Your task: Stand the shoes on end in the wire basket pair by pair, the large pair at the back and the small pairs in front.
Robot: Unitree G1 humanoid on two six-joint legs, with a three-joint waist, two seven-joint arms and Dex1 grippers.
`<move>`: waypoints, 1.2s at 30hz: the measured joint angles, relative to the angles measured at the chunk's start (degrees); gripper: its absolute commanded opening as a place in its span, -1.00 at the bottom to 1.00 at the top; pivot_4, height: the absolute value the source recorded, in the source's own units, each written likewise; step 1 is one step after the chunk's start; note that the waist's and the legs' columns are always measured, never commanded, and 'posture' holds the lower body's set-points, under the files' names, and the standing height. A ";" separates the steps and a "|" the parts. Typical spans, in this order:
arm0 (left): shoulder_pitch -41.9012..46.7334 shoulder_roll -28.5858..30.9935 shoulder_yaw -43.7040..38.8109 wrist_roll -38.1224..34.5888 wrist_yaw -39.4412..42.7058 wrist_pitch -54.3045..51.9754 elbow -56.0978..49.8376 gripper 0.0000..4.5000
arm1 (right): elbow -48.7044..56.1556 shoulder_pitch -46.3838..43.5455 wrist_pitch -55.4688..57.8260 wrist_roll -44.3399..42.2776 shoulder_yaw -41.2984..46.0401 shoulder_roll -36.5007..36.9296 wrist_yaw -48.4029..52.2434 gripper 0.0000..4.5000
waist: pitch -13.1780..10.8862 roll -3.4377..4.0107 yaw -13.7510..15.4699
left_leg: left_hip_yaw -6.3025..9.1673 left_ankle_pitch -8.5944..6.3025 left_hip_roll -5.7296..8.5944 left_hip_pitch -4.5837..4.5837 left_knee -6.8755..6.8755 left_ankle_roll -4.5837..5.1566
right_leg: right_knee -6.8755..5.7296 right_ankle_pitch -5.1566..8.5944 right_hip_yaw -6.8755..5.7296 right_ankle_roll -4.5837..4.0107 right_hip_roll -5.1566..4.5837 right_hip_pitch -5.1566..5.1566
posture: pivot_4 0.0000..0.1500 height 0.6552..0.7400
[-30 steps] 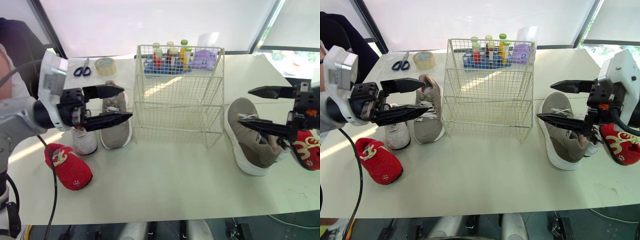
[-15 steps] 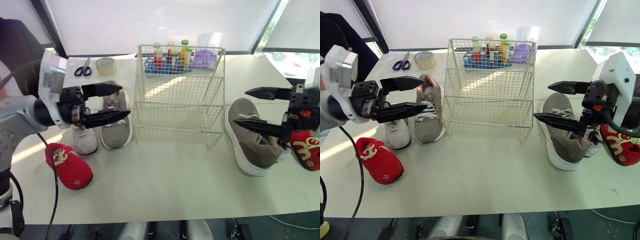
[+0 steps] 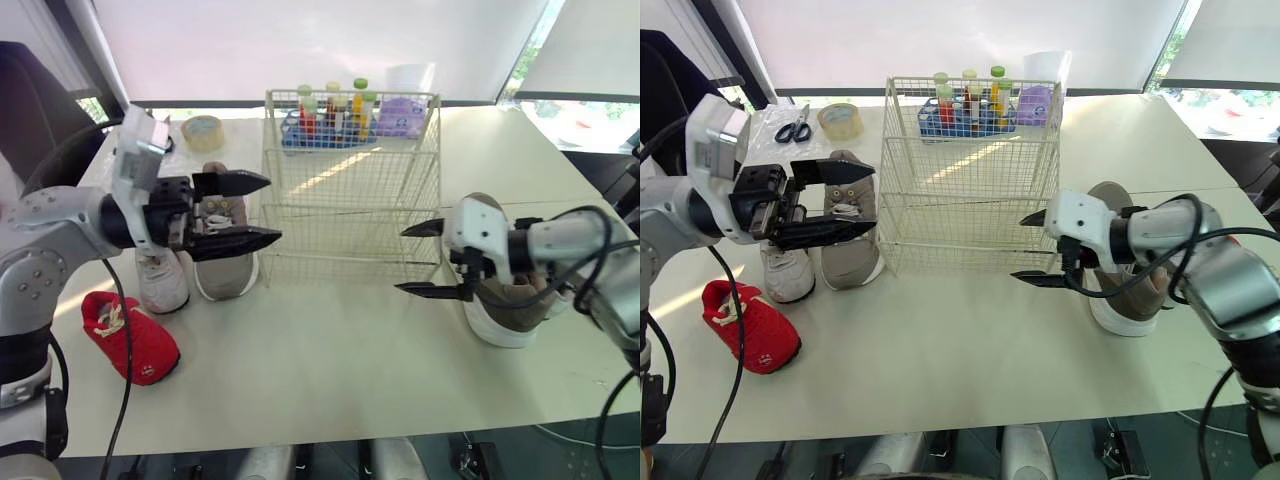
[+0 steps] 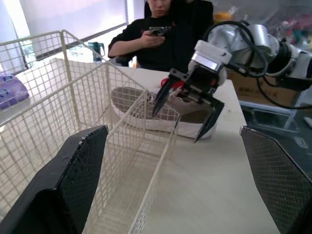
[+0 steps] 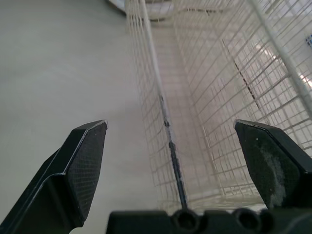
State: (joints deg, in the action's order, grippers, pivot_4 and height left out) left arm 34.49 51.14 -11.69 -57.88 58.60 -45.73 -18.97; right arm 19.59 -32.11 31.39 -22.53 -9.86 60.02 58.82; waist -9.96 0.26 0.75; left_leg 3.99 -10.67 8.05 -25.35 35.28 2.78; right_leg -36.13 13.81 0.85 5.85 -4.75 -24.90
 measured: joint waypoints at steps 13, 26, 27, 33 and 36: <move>0.34 -1.86 1.54 2.72 -1.28 1.09 -1.47 1.00 | -4.57 -5.31 -1.84 14.72 -9.52 -4.59 3.18 -0.71 | 0.01 -0.01 -0.04 | 0.02 -0.04 0.00 0.06 0.09 0.08 | -0.10 -0.12 -0.01 0.11 0.06 0.03 | 1.00 1.00; 2.41 -1.84 1.51 3.65 -2.91 0.97 -1.46 1.00 | -7.79 -5.83 -8.42 15.75 -8.59 -3.53 10.00 -0.99 | 0.00 -0.01 -0.02 | 0.02 0.03 -0.01 0.06 0.08 -0.03 | -0.16 -0.13 0.00 0.14 0.07 0.01 | 1.00 1.00; 2.52 -1.84 1.53 3.65 -2.99 0.92 -1.46 1.00 | -8.27 -5.83 -9.54 15.67 -8.32 -3.20 11.01 -0.99 | 0.00 -0.01 -0.03 | 0.02 0.06 -0.01 0.06 0.08 -0.09 | -0.16 -0.13 0.00 0.14 0.07 0.01 | 1.00 1.00; 3.90 -1.85 1.74 3.70 -3.59 0.84 -1.45 1.00 | -11.29 -5.83 -15.44 15.60 -7.35 -2.46 15.35 -0.99 | 0.00 -0.01 -0.07 | 0.02 0.11 -0.01 0.07 0.08 -0.16 | -0.16 -0.14 0.00 0.15 0.07 0.02 | 1.00 1.00; 3.92 -1.88 1.79 3.70 -3.76 0.76 -1.46 1.00 | -12.57 -5.86 -16.80 15.55 -7.05 -2.48 16.57 -0.99 | 0.00 -0.01 -0.07 | 0.02 0.11 -0.01 0.07 0.08 -0.17 | -0.16 -0.14 0.00 0.15 0.07 0.01 | 1.00 1.00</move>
State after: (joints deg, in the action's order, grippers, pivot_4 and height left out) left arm 38.42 49.26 -9.91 -54.17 54.84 -44.98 -20.43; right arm 7.02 -37.97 14.60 -6.98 -16.90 57.55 75.40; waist -9.96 0.25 0.69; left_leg 4.01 -10.55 8.04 -25.28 35.36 2.61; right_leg -36.29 13.67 0.85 6.00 -4.68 -24.88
